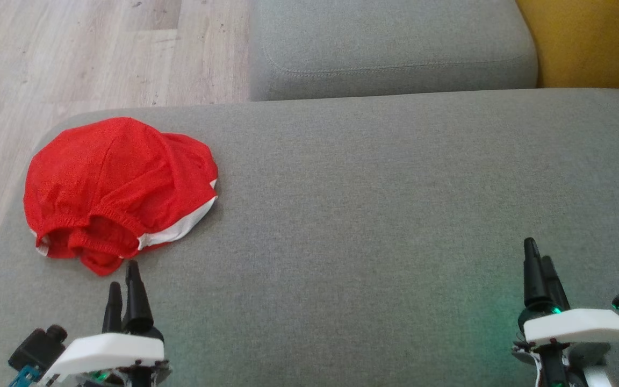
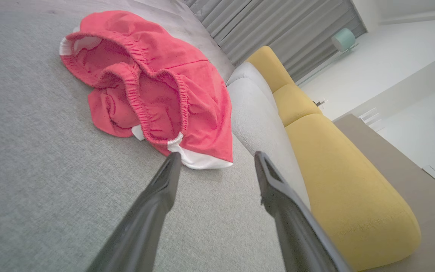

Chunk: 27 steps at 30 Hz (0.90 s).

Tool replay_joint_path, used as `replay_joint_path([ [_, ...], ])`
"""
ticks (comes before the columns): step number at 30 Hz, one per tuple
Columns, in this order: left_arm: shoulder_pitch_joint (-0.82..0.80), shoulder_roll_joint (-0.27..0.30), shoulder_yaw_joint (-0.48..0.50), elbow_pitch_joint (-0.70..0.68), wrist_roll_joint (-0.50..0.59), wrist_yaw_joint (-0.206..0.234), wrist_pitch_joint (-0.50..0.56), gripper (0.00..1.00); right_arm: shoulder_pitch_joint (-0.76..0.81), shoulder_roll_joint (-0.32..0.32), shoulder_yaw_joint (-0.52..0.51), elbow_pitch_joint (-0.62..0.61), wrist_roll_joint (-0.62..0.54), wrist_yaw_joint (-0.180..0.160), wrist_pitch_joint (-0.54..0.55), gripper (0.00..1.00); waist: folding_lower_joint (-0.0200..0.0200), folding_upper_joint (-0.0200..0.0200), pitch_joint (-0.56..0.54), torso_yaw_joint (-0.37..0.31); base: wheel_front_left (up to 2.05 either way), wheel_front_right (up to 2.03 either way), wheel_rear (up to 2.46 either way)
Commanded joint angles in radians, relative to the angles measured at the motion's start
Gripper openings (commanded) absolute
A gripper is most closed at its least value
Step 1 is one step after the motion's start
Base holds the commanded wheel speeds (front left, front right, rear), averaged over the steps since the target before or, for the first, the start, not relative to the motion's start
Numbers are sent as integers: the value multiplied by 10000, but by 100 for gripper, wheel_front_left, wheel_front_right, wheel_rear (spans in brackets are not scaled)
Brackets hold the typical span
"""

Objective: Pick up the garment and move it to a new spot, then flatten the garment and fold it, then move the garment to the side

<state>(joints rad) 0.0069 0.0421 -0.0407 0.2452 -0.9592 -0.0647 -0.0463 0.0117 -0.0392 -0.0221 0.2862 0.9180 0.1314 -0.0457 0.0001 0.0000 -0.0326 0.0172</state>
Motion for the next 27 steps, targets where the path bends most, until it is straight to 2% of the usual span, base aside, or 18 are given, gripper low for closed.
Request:
replay_joint_path([
  [1, -336, 51, 22, -390, 274, 43, -126, 100, -347, -54, 148, -412, -273, -3, -123, 100, -1, 0, -8, -2, 0, 0, 0],
  [27, -353, 62, -538, -354, 3546, 264, -889, 100, -266, -75, 623, -406, -3437, -5, -889, 100, -1, 0, -200, 117, 0, 0, 0],
])
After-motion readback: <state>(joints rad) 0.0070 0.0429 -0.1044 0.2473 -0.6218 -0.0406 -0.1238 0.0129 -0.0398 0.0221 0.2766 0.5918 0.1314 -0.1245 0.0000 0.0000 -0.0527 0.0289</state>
